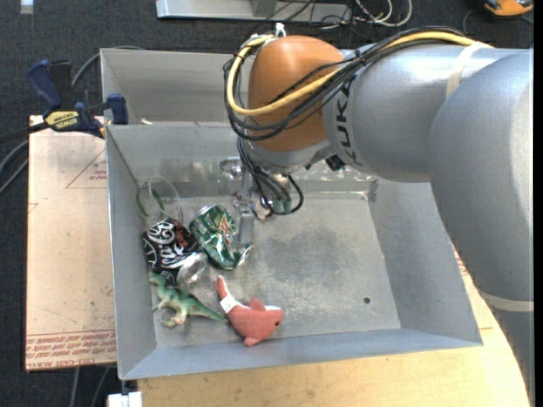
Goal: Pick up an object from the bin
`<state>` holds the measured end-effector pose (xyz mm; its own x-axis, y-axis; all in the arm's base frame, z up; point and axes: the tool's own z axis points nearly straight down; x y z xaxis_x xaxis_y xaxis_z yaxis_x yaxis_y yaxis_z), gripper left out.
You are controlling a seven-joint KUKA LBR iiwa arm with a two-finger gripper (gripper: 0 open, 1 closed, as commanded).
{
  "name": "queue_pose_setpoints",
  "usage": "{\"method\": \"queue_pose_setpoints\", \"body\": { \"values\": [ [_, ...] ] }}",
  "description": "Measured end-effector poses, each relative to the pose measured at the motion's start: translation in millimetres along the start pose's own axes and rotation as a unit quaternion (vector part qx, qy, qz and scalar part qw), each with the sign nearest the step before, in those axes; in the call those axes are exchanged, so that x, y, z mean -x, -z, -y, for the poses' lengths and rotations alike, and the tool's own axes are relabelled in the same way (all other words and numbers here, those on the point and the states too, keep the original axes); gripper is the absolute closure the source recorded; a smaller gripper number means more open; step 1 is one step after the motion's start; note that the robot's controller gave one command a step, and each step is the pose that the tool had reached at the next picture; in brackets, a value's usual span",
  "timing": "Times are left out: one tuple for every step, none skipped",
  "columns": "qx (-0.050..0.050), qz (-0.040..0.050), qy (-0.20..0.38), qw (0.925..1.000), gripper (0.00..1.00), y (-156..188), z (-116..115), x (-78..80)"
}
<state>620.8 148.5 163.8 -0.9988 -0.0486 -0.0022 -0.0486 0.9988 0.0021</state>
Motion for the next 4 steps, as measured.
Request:
{"method": "queue_pose_setpoints", "body": {
  "values": [
    [0.001, 0.0011, 0.079, 0.9969, 0.0, -94, -8, 0.6],
    [0.001, 0.0008, 0.061, 0.9982, 1.0, -68, 27, -15.0],
    [0.001, 0.0007, 0.061, 0.9982, 1.0, -68, 27, -15.1],
    [0.001, 0.0012, 0.067, 0.9978, 1.0, 42, 28, -1.3]
  ]
}}
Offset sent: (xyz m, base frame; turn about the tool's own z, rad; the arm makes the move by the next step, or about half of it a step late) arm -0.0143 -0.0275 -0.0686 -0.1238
